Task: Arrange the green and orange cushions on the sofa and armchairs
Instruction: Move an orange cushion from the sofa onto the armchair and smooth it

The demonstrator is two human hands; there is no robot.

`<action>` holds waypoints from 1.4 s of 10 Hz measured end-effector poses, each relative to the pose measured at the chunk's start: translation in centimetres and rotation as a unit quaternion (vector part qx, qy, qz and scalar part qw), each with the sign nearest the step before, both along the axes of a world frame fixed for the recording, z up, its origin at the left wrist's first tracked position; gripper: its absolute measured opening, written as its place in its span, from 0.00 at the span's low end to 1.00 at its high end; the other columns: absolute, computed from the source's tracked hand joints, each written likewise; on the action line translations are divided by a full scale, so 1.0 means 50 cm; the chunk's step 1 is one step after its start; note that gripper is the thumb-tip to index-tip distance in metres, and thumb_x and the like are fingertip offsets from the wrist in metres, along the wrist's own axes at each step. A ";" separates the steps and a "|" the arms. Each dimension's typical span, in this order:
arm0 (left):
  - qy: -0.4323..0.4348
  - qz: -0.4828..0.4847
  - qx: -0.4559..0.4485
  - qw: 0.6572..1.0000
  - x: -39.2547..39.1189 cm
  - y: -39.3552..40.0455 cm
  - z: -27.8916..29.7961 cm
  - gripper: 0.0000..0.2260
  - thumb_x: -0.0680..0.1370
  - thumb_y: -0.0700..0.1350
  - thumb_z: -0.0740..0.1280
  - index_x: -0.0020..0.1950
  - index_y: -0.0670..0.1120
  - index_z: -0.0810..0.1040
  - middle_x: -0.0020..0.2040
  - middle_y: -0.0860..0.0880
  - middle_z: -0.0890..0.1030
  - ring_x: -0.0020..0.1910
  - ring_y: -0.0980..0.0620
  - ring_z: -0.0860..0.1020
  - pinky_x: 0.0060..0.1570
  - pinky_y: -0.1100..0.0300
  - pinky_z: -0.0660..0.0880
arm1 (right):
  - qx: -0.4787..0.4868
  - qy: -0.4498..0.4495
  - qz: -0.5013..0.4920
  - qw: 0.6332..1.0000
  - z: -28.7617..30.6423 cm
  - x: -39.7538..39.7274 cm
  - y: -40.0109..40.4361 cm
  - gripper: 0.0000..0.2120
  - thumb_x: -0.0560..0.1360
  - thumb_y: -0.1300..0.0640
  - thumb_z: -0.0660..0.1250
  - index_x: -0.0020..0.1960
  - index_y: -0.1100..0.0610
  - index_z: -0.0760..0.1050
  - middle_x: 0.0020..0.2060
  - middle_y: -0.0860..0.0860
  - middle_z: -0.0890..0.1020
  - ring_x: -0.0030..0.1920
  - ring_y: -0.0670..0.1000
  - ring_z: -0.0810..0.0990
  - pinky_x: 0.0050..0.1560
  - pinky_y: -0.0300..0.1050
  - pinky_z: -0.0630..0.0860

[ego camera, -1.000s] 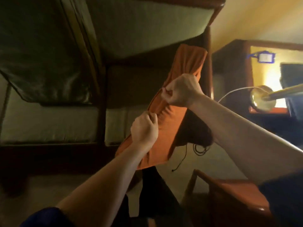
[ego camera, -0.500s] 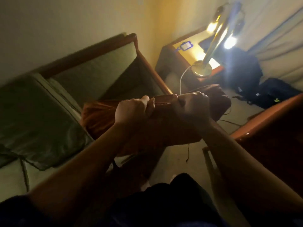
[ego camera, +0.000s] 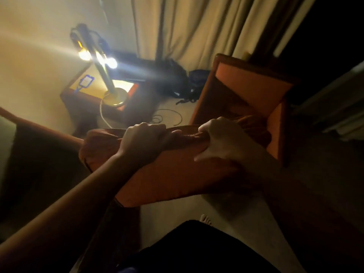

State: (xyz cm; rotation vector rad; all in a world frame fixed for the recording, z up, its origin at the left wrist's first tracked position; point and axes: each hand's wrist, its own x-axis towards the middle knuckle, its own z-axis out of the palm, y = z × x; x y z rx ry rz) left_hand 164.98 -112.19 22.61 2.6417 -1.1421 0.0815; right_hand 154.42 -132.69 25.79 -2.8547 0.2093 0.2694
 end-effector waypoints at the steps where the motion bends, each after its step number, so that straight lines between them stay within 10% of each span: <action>1: 0.049 -0.032 0.013 0.998 0.002 -0.169 -0.006 0.28 0.74 0.75 0.55 0.36 0.51 0.75 0.32 0.53 0.78 0.32 0.49 0.78 0.35 0.56 0.71 | 0.020 0.016 -0.033 0.999 -0.006 -0.048 -0.145 0.32 0.59 0.45 0.85 0.60 0.51 0.82 0.55 0.48 0.86 0.57 0.51 0.83 0.58 0.47 0.79; 3: 0.105 -0.138 0.138 0.975 0.043 -0.464 -0.043 0.12 0.72 0.56 0.75 0.48 0.52 0.80 0.39 0.54 0.79 0.41 0.50 0.80 0.32 0.69 0.65 | 0.064 -0.028 -0.117 0.991 -0.049 -0.089 -0.410 0.21 0.60 0.50 0.82 0.52 0.51 0.84 0.46 0.50 0.86 0.50 0.53 0.83 0.52 0.47 0.80; 4: 0.118 -0.160 0.168 0.965 0.065 -0.587 -0.026 0.20 0.67 0.60 0.77 0.53 0.54 0.80 0.43 0.55 0.80 0.45 0.50 0.81 0.38 0.60 0.72 | 0.104 -0.060 -0.146 0.982 -0.072 -0.083 -0.520 0.10 0.62 0.55 0.79 0.39 0.54 0.80 0.35 0.47 0.83 0.37 0.49 0.81 0.40 0.53 0.81; 6: 0.067 -0.246 0.169 0.952 0.125 -0.800 -0.036 0.26 0.62 0.59 0.81 0.57 0.53 0.82 0.50 0.52 0.84 0.54 0.48 0.81 0.50 0.53 0.76 | 0.073 -0.043 -0.210 0.974 -0.155 -0.019 -0.707 0.20 0.65 0.50 0.82 0.52 0.56 0.83 0.54 0.55 0.84 0.56 0.58 0.81 0.56 0.52 0.75; 7: 0.072 -0.251 0.178 0.949 0.193 -0.924 -0.074 0.25 0.65 0.60 0.79 0.58 0.54 0.80 0.52 0.50 0.84 0.54 0.44 0.82 0.51 0.50 0.76 | 0.103 -0.034 -0.241 0.964 -0.193 0.035 -0.806 0.12 0.67 0.51 0.81 0.45 0.50 0.80 0.48 0.52 0.84 0.52 0.57 0.82 0.50 0.48 0.74; 9: 0.009 -0.289 0.169 0.942 0.320 -1.166 -0.151 0.29 0.68 0.58 0.77 0.66 0.50 0.77 0.61 0.41 0.81 0.63 0.37 0.77 0.60 0.44 0.71 | 0.069 -0.013 -0.346 0.936 -0.254 0.153 -1.011 0.28 0.75 0.51 0.76 0.73 0.54 0.73 0.71 0.57 0.73 0.72 0.59 0.70 0.69 0.52 0.68; 11: 0.035 -0.261 0.095 0.960 0.415 -1.326 -0.274 0.12 0.72 0.51 0.75 0.50 0.46 0.81 0.48 0.42 0.83 0.50 0.37 0.80 0.51 0.46 0.77 | 0.069 -0.040 -0.361 0.929 -0.375 0.263 -1.192 0.30 0.74 0.50 0.77 0.73 0.56 0.74 0.71 0.55 0.75 0.73 0.57 0.70 0.72 0.49 0.65; 14: 0.058 -0.174 0.183 0.966 0.521 -1.473 -0.563 0.22 0.70 0.52 0.76 0.59 0.45 0.77 0.57 0.42 0.80 0.58 0.37 0.77 0.58 0.44 0.75 | -0.008 -0.058 -0.303 0.951 -0.690 0.366 -1.274 0.25 0.75 0.53 0.75 0.69 0.59 0.74 0.66 0.59 0.77 0.69 0.63 0.72 0.70 0.62 0.64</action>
